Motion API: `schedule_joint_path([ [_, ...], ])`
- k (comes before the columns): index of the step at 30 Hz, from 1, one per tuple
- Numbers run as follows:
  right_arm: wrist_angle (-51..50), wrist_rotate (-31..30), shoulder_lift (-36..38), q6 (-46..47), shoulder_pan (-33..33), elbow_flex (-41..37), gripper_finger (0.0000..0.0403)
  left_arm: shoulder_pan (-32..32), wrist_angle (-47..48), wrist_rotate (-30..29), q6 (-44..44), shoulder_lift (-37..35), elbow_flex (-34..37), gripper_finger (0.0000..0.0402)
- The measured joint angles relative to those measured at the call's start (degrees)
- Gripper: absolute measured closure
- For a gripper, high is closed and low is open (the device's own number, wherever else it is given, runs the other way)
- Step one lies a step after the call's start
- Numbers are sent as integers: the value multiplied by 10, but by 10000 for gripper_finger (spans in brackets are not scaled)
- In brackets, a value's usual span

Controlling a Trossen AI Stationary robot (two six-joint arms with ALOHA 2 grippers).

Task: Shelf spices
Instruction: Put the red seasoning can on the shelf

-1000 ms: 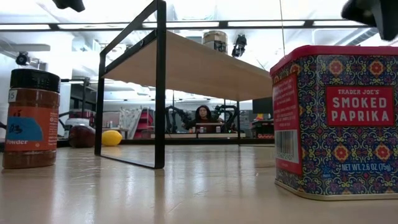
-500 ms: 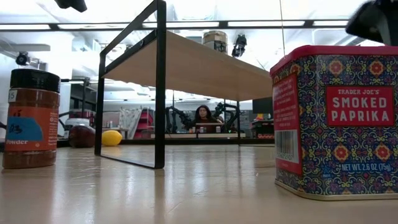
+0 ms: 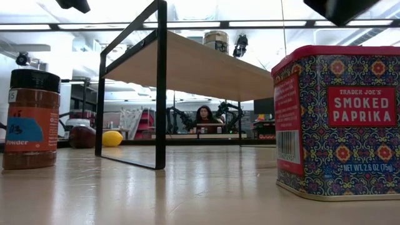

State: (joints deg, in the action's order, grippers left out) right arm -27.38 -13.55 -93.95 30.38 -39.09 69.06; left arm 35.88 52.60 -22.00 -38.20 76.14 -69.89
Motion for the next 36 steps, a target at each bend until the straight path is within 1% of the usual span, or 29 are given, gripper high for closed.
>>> schedule_joint_path([
  [2,-18,-15,-25,-12,0,28,141,0,0,0,0,0,0,205],
  [6,-80,-17,-66,-18,0,85,130,0,0,0,-2,0,0,205],
  [13,-98,-30,-125,-19,0,132,99,0,0,0,-2,0,0,205],
  [22,-91,-34,-140,-21,4,138,60,-1,0,0,-2,0,0,205],
  [36,-89,-21,-203,-22,28,138,57,-1,0,0,-2,0,0,205],
])
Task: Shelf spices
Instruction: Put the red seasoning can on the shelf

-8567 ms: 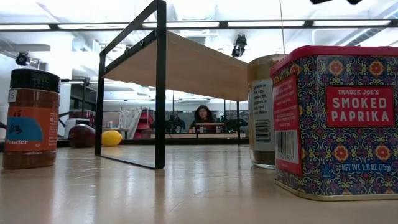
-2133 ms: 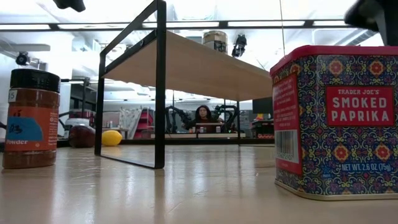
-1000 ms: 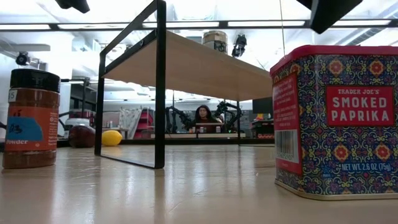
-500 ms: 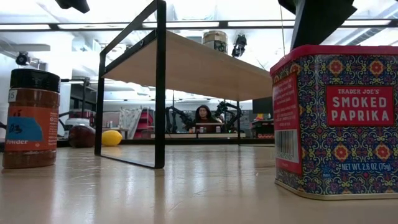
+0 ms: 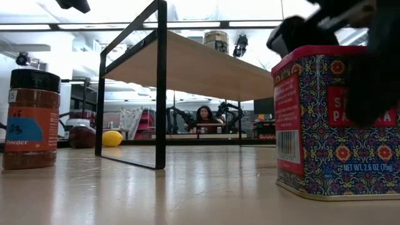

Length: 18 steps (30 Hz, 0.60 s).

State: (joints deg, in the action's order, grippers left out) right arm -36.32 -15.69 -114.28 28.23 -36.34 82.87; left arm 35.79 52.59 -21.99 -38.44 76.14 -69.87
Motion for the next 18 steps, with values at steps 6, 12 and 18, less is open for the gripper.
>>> schedule_joint_path([
  [6,3,42,-17,-3,5,0,74,0,0,0,0,0,0,205],
  [12,2,43,-22,-4,11,0,170,0,0,0,0,0,0,205],
  [18,-4,63,-13,-19,15,0,228,0,0,0,0,0,0,205],
])
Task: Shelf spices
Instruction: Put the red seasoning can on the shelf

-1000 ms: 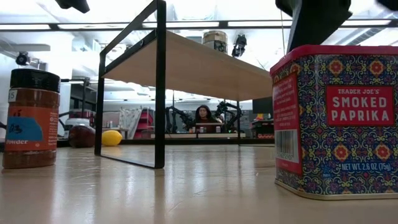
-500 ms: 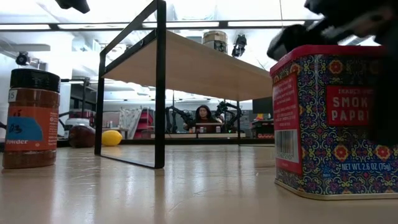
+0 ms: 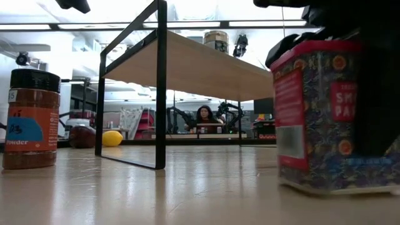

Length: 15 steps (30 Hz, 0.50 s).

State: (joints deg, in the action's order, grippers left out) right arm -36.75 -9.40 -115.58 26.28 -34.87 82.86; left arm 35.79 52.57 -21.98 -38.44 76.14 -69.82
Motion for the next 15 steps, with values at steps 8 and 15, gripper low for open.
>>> schedule_joint_path([
  [8,-83,19,76,-10,0,0,228,0,0,0,0,0,0,205],
  [15,-137,-75,190,-88,5,2,228,0,-1,0,3,0,0,205],
])
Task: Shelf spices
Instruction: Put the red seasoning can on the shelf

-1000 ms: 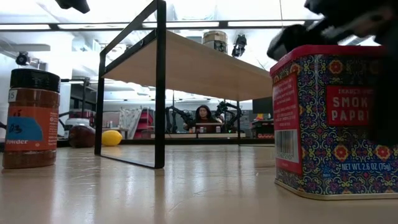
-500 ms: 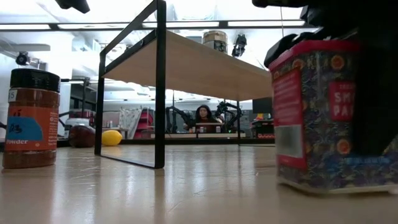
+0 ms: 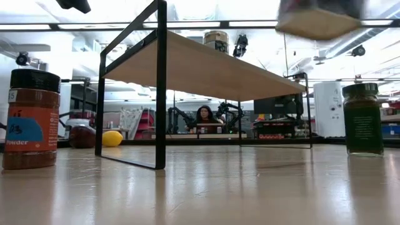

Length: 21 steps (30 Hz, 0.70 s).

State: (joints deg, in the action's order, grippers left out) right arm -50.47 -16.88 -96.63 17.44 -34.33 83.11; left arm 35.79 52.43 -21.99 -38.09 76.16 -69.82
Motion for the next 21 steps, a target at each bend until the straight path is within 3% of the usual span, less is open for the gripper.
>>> schedule_joint_path([
  [4,-28,-52,41,-80,29,0,228,0,-1,0,1,0,0,205],
  [9,-39,-49,74,-181,92,0,228,0,-2,-1,1,0,0,205],
  [21,-50,99,114,-370,262,0,228,0,-1,-1,1,0,2,205],
])
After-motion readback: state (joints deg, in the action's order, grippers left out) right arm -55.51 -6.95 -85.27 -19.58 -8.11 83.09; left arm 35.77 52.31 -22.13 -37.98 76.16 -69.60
